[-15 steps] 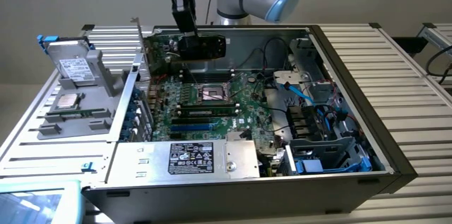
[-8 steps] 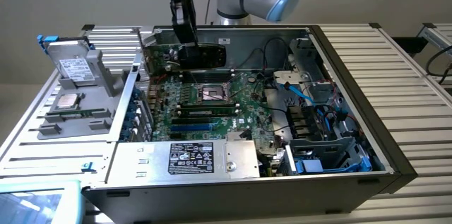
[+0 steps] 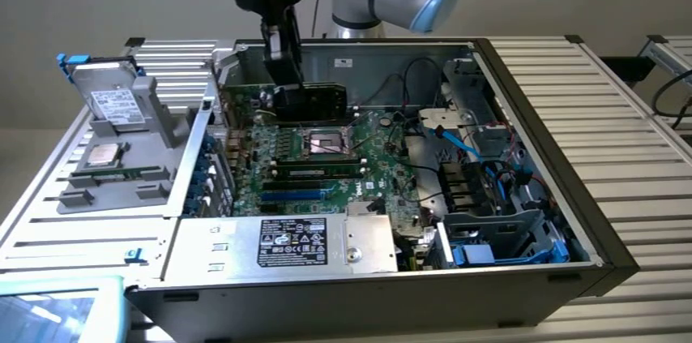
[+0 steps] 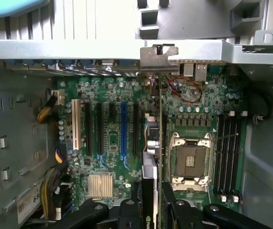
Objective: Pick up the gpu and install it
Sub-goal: 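Insert the gpu into the slot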
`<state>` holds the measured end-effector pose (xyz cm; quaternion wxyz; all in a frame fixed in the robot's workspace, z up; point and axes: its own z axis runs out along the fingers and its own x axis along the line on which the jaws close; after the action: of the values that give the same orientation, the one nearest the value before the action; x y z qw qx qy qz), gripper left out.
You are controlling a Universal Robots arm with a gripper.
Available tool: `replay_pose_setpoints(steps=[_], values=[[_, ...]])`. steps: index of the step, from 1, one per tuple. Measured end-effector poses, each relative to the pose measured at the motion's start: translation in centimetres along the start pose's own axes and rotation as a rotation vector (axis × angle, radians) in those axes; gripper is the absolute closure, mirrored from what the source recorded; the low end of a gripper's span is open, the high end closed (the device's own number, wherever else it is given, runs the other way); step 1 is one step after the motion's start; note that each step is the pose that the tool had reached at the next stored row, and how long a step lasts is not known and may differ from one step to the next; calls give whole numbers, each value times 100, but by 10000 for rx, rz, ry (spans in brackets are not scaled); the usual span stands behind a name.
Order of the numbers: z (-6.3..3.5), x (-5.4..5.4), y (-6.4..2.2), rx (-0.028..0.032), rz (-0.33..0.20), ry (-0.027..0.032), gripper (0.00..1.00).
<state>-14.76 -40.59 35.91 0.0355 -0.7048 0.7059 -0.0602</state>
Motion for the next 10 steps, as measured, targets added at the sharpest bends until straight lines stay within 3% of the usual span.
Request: replay_pose_setpoints(steps=[10], values=[[176,109,10,-9,228,-114,73]])
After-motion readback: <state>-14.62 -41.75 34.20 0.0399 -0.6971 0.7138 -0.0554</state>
